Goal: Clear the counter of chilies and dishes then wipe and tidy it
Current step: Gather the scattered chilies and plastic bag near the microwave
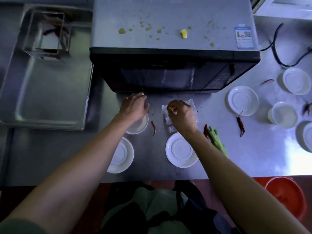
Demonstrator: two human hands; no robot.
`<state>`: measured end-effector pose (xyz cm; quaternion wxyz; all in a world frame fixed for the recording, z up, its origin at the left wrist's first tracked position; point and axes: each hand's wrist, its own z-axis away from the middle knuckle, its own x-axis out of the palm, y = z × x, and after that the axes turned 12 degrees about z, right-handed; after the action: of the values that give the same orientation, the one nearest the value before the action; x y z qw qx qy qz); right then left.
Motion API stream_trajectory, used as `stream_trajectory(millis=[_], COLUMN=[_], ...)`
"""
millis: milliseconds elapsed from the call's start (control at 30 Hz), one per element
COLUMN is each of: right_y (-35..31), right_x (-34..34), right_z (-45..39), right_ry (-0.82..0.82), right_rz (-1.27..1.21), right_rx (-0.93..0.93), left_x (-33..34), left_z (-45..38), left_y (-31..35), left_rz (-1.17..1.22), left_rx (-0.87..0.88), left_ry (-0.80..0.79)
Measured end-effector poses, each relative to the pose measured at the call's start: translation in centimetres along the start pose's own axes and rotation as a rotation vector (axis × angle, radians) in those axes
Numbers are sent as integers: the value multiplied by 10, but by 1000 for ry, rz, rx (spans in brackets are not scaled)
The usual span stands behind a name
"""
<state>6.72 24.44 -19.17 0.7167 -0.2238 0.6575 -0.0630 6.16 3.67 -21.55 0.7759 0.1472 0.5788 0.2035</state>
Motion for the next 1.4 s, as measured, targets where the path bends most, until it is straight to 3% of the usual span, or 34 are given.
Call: stream_trajectory(millis=[400, 667, 933, 1400], right_y=[2, 5, 14, 18], right_x=[9, 7, 6, 3], right_z=[-9, -12, -8, -4], right_ry=[-55, -60, -43, -72], right_rz=[-19, -25, -30, -24], right_rx=[9, 51, 59, 81], left_x=[12, 14, 20, 25], left_z=[-4, -6, -14, -15], left_y=[0, 6, 14, 18], left_rz=[36, 146, 34, 90], left_rx=[30, 112, 76, 17], left_ry=[-30, 81, 57, 3])
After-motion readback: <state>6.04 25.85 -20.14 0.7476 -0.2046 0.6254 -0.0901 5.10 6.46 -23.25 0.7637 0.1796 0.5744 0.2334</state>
